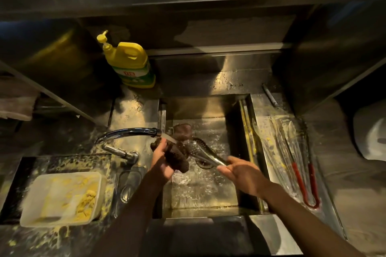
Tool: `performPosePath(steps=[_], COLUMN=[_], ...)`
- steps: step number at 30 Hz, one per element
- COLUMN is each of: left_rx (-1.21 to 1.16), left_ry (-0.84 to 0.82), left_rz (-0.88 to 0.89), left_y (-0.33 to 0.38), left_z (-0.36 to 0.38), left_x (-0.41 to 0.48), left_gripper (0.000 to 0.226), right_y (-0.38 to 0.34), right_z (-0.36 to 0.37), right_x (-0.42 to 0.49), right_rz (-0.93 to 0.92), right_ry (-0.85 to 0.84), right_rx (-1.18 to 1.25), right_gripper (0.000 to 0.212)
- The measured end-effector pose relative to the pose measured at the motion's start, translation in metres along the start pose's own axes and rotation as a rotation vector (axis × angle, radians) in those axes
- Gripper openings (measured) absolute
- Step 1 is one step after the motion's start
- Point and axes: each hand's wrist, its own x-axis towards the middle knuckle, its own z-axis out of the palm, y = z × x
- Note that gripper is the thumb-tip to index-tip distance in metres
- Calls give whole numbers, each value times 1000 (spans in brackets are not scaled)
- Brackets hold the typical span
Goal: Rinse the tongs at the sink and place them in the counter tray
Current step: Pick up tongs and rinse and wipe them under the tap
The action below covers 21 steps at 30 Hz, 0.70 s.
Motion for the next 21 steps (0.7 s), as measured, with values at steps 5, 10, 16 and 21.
performPosePath(steps=[5,10,16,21], left_rx=[308,633,639,612], left_ry=[-80,224,371,355], left_rz=[36,332,217,241], left_y=[-8,-8,-19,-39], left_z=[3,4,-4,14], left_x=[4,2,5,-7], left_gripper=[73,25,48,53], right_y=[0,7,25,25], right_z=[27,-3,-34,-18], right_x=[22,21,6,11], right_rz=[-37,-75,8,61], right_ry=[-8,-42,120,203], right_rx=[-11,-233,-318,-369], right_gripper=[58,57,63,53])
